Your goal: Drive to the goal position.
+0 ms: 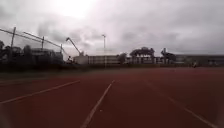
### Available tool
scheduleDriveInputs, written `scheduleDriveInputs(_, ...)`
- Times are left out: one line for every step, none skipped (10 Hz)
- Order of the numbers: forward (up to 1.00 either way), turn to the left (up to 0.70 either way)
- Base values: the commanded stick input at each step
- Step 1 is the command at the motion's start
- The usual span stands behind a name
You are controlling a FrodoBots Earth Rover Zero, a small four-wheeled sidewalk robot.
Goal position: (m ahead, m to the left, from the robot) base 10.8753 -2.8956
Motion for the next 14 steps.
scheduleDriveInputs(0.50,0.00)
scheduleDriveInputs(0.50,0.00)
scheduleDriveInputs(0.50,0.00)
scheduleDriveInputs(0.50,0.00)
scheduleDriveInputs(0.50,0.00)
scheduleDriveInputs(0.50,0.00)
scheduleDriveInputs(0.50,0.00)
scheduleDriveInputs(0.50,0.00)
scheduleDriveInputs(0.50,0.00)
scheduleDriveInputs(0.50,0.00)
scheduleDriveInputs(0.50,0.00)
scheduleDriveInputs(0.50,0.00)
scheduleDriveInputs(0.50,0.00)
scheduleDriveInputs(0.50,0.00)
